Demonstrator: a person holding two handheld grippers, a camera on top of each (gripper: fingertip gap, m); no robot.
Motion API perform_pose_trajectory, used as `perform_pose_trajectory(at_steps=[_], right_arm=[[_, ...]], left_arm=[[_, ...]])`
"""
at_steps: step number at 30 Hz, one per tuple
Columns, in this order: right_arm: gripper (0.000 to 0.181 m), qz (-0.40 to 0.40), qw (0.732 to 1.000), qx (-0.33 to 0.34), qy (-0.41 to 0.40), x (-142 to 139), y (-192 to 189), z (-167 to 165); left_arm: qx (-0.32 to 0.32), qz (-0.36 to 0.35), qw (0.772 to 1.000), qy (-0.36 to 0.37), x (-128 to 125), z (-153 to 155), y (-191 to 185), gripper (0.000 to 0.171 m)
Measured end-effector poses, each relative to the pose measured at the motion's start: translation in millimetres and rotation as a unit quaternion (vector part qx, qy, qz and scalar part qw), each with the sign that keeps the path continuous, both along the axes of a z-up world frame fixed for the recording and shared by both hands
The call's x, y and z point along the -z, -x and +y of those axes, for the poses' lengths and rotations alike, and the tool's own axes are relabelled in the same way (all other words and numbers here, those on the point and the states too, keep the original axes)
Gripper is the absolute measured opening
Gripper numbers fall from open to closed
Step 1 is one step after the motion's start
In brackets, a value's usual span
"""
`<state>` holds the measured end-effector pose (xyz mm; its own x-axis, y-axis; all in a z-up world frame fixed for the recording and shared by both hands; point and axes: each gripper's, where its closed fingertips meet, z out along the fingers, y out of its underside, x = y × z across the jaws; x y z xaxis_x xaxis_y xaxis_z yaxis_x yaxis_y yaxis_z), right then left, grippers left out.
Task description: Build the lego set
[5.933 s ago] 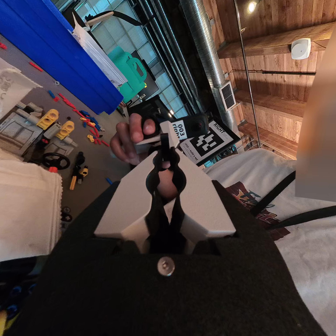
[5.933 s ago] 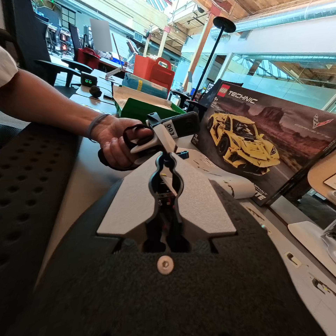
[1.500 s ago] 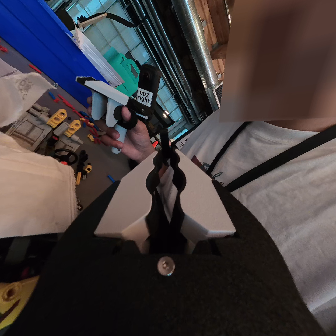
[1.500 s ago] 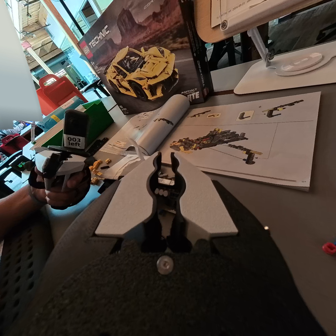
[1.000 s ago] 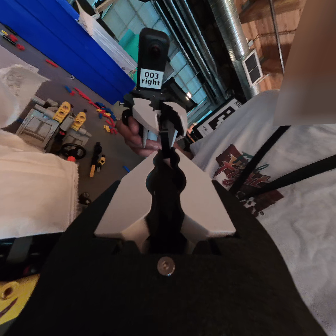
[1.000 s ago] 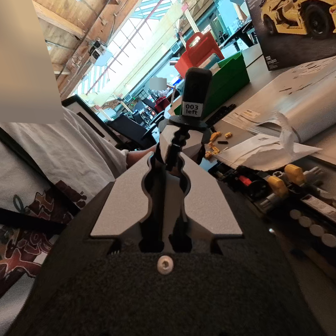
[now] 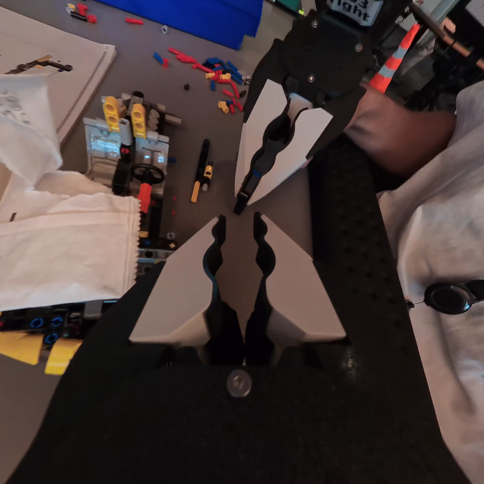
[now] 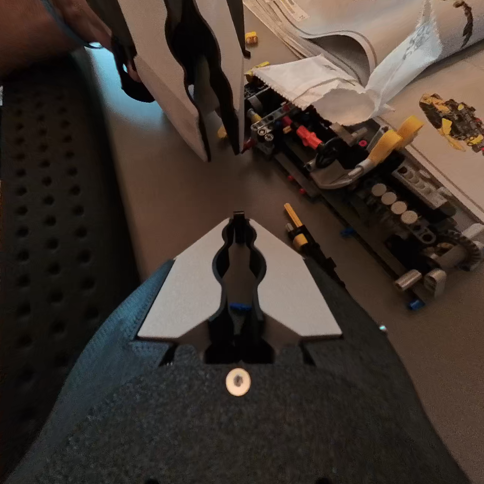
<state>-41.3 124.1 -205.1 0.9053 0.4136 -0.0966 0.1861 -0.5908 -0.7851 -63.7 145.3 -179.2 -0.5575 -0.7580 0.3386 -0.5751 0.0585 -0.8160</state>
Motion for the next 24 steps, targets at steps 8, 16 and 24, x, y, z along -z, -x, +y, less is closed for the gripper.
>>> perform_pose_trajectory(at_steps=[8, 16, 24], right_arm=[[0.024, 0.006, 1.000, 0.002, -0.028, -24.1, -21.3, -20.0], [0.051, -0.045, 0.996, 0.027, 0.069, 6.5, -35.9, -62.9], [0.028, -0.084, 0.994, 0.057, 0.043, 10.2, -31.3, -54.0]], left_arm=[[0.015, -0.006, 1.000, -0.013, 1.3, -6.1, 3.1, 0.018], [0.024, -0.010, 1.000, -0.007, -1.9, -12.1, 4.4, 0.018], [0.033, -0.003, 0.999, 0.016, -2.2, -17.4, 5.5, 0.018]])
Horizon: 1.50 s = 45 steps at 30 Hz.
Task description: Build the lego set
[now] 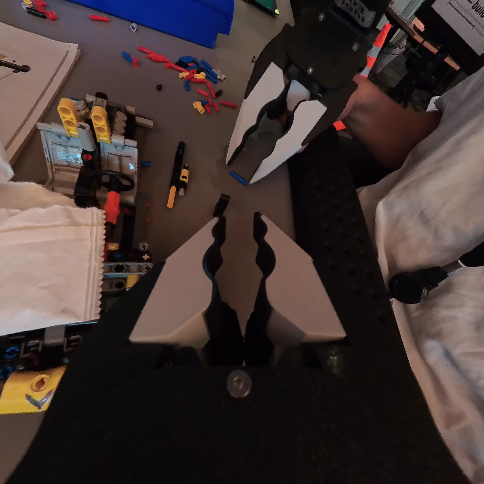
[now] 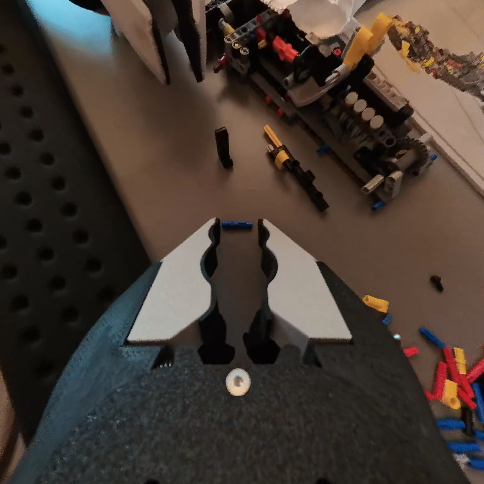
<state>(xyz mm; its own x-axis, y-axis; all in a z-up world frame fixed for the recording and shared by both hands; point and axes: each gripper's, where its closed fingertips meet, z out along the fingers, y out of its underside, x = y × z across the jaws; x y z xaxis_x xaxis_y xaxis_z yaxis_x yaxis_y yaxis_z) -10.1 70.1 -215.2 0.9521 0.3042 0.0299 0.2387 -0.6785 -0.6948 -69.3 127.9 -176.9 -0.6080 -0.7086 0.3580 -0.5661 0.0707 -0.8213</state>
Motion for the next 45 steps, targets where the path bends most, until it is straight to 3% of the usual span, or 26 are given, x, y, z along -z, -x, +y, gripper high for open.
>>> perform_pose_trajectory(at_steps=[9, 12, 18, 21, 24, 30, 36, 45], right_arm=[[0.023, 0.019, 1.000, -0.011, 0.016, 6.1, 0.7, 0.8], [0.023, 0.027, 1.000, 0.005, -0.011, -2.2, -9.2, 11.4], [0.023, 0.032, 0.974, 0.135, -0.178, -67.3, -91.9, 73.4], [0.023, 0.059, 0.962, 0.203, -0.175, -63.1, -133.5, 85.4], [0.023, 0.083, 0.952, 0.237, -0.177, -52.1, -151.3, 83.1], [0.023, 0.075, 0.945, 0.244, -0.203, -60.9, -155.6, 83.1], [0.022, 0.079, 0.949, 0.228, -0.203, -58.1, -148.4, 85.6], [0.022, 0.101, 0.947, 0.219, -0.214, -62.6, -144.9, 86.1]], left_arm=[[0.000, -0.005, 1.000, 0.028, -9.2, 1.3, 0.8, 0.018], [-0.012, -0.017, 0.999, 0.046, -18.1, 7.3, -2.0, 0.017], [-0.076, -0.056, 0.992, 0.088, -39.6, 42.1, -13.4, 0.016], [-0.116, -0.063, 0.985, 0.113, -46.2, 67.3, -18.2, 0.016], [-0.142, -0.075, 0.981, 0.109, -53.5, 88.8, -17.4, 0.017], [-0.187, -0.097, 0.976, 0.061, -53.9, 120.0, -12.3, 0.017], [-0.178, -0.083, 0.977, 0.078, -46.3, 117.0, -15.9, 0.018], [-0.183, -0.119, 0.974, 0.055, -53.0, 118.7, -19.2, 0.018]])
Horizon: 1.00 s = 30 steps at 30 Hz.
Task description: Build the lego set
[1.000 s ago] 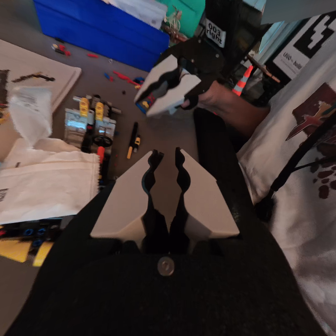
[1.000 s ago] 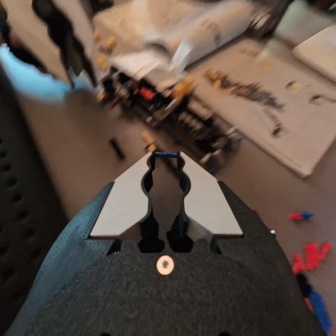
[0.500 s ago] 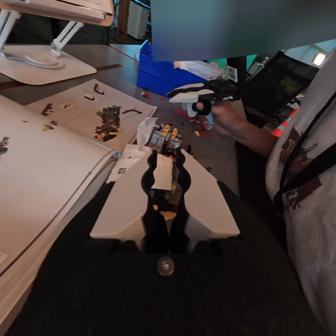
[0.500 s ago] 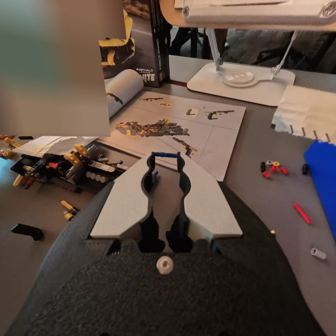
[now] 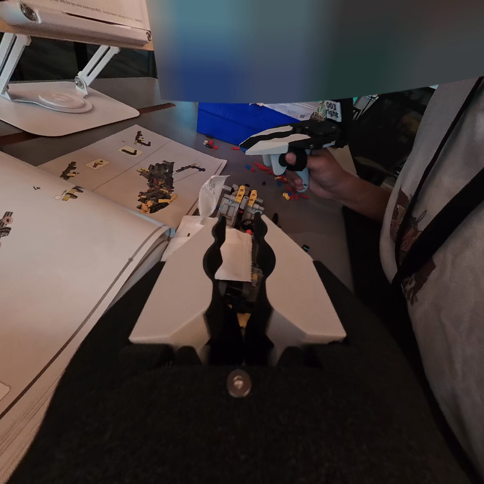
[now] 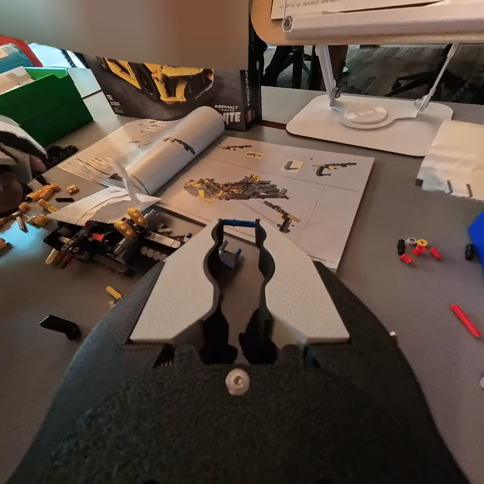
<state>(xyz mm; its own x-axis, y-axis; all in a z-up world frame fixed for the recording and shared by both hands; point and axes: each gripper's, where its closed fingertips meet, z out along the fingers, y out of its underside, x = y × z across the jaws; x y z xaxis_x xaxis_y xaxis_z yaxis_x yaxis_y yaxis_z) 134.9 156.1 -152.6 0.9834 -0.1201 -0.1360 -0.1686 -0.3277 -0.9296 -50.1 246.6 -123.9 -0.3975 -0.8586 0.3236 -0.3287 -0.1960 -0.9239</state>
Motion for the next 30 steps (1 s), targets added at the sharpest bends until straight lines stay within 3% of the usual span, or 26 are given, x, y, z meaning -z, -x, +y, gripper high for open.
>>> perform_pose_trajectory(at_steps=[12, 17, 19, 23, 26, 30], right_arm=[[0.023, -0.011, 1.000, -0.004, 0.008, 2.1, -0.1, -2.8], [0.023, -0.011, 1.000, -0.013, -0.005, -4.3, 7.1, 1.8], [0.023, -0.043, 0.999, -0.019, -0.014, -11.6, 13.9, 5.1], [0.023, -0.168, 0.982, -0.067, -0.045, -29.3, 47.2, 12.9], [0.023, -0.263, 0.957, -0.086, -0.091, -48.5, 72.8, 12.7], [0.022, -0.295, 0.933, -0.125, -0.165, -74.0, 112.8, 5.7]], left_arm=[[-0.003, 0.014, 1.000, -0.001, 6.7, -1.8, -6.5, 0.018], [-0.081, 0.060, 0.993, -0.058, 24.3, 16.3, -18.7, 0.018], [-0.096, 0.057, 0.991, -0.067, 20.5, 13.2, -22.5, 0.018], [-0.072, 0.032, 0.997, 0.021, -8.3, -17.9, -34.4, 0.016], [-0.029, 0.055, 0.991, 0.118, -16.0, -46.8, -41.5, 0.017], [0.035, 0.063, 0.970, 0.233, -26.9, -79.9, -40.4, 0.017]])
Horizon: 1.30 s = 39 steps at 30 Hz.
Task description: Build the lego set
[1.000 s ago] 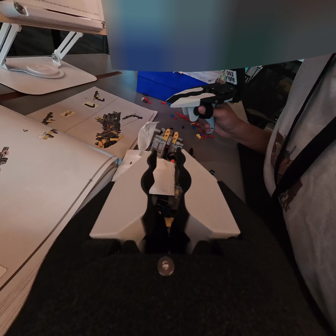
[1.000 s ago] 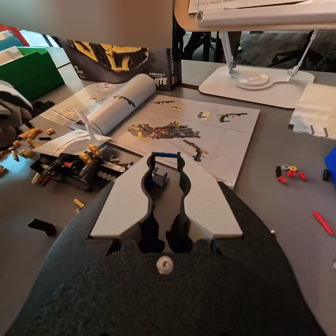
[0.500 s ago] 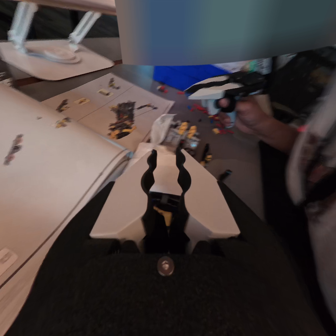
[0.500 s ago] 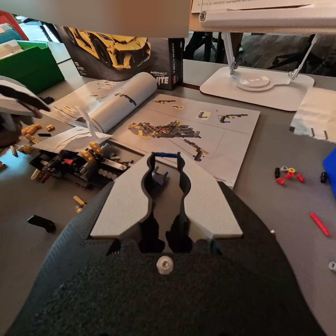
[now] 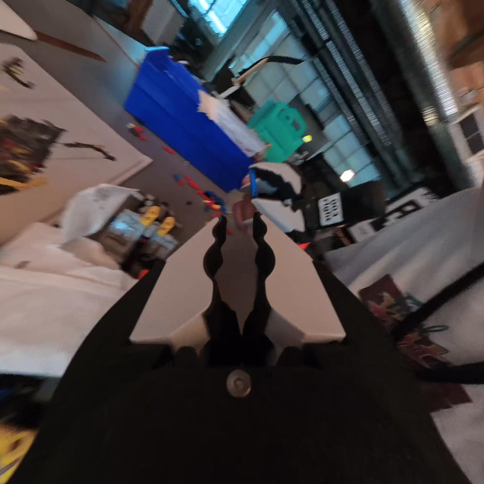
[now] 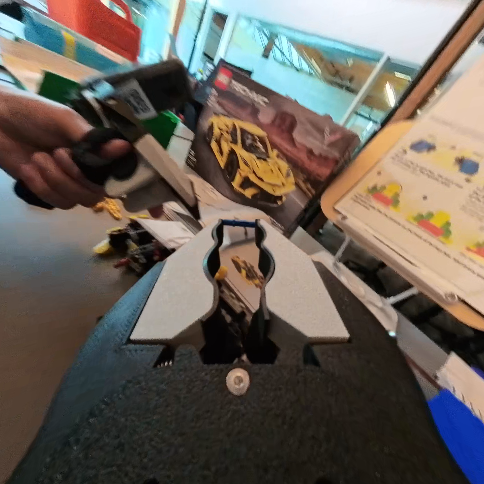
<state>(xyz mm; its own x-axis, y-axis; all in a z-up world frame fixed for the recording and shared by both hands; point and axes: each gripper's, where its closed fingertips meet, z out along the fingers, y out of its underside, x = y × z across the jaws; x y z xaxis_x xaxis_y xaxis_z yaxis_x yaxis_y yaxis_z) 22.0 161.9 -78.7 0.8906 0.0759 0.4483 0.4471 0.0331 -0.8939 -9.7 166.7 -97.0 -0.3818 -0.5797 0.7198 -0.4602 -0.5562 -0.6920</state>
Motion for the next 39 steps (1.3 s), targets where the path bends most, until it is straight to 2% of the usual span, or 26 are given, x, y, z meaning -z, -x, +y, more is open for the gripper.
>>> perform_pose_trajectory(at_steps=[3, 5, 8, 13, 15, 19, 23, 25, 28, 31, 33, 34, 35, 37, 39], right_arm=[[0.023, -0.041, 0.999, -0.022, -0.021, -2.3, 21.0, -3.4], [0.023, -0.068, 0.996, -0.040, -0.039, -4.1, 34.1, -6.7], [0.022, -0.102, 0.993, -0.031, -0.058, -6.4, 38.5, -7.9], [0.023, -0.129, 0.990, -0.033, -0.055, -2.4, 46.5, -5.7], [0.022, -0.133, 0.989, -0.036, -0.053, -0.9, 48.4, -5.4], [0.022, -0.129, 0.989, -0.043, -0.053, -0.1, 51.3, -5.3], [0.023, -0.092, 0.993, -0.066, -0.038, 1.7, 55.9, -6.9], [0.023, -0.100, 0.992, -0.067, -0.045, 0.3, 57.7, -7.4], [0.023, -0.124, 0.989, -0.062, -0.042, 4.5, 58.5, -6.3], [0.023, -0.079, 0.994, -0.067, -0.039, 5.6, 59.5, -6.6], [0.033, -0.016, 0.996, -0.088, -0.020, 9.1, 59.5, -7.7], [0.034, 0.028, 0.994, -0.110, 0.002, 11.0, 60.6, -9.5], [0.034, 0.080, 0.988, -0.133, 0.028, 13.3, 61.0, -11.0], [0.032, 0.165, 0.968, -0.170, 0.085, 21.8, 59.7, -11.8], [0.028, 0.225, 0.944, -0.192, 0.149, 35.3, 60.3, -10.2]], left_arm=[[0.027, -0.001, 0.998, 0.051, -7.6, -12.9, 4.6, 0.017], [0.033, -0.003, 0.999, 0.037, -6.8, -17.3, 7.6, 0.017], [0.043, -0.014, 0.999, 0.026, -12.0, -21.2, 13.0, 0.011], [0.056, -0.022, 0.998, 0.032, -17.7, -26.1, 18.7, 0.012], [0.052, -0.018, 0.998, 0.020, -13.5, -25.2, 19.0, 0.005], [0.057, -0.016, 0.998, 0.016, -10.5, -26.4, 19.8, 0.002], [0.082, -0.023, 0.996, -0.010, -8.8, -30.5, 25.2, 0.002], [0.088, -0.022, 0.996, -0.010, -8.2, -32.1, 25.9, 0.002], [0.084, -0.030, 0.994, -0.063, -3.3, -30.6, 26.7, 0.001], [0.081, -0.041, 0.988, -0.124, -1.1, -25.9, 28.7, 0.001], [0.049, -0.051, 0.968, -0.240, 10.4, -11.9, 27.5, 0.002], [0.033, -0.062, 0.946, -0.318, 17.5, -4.4, 27.6, 0.002], [0.010, -0.079, 0.914, -0.397, 21.7, 3.9, 26.8, 0.002], [-0.012, -0.111, 0.836, -0.537, 29.8, 11.6, 28.3, 0.000], [-0.025, -0.133, 0.762, -0.633, 35.2, 13.9, 28.0, 0.001]])
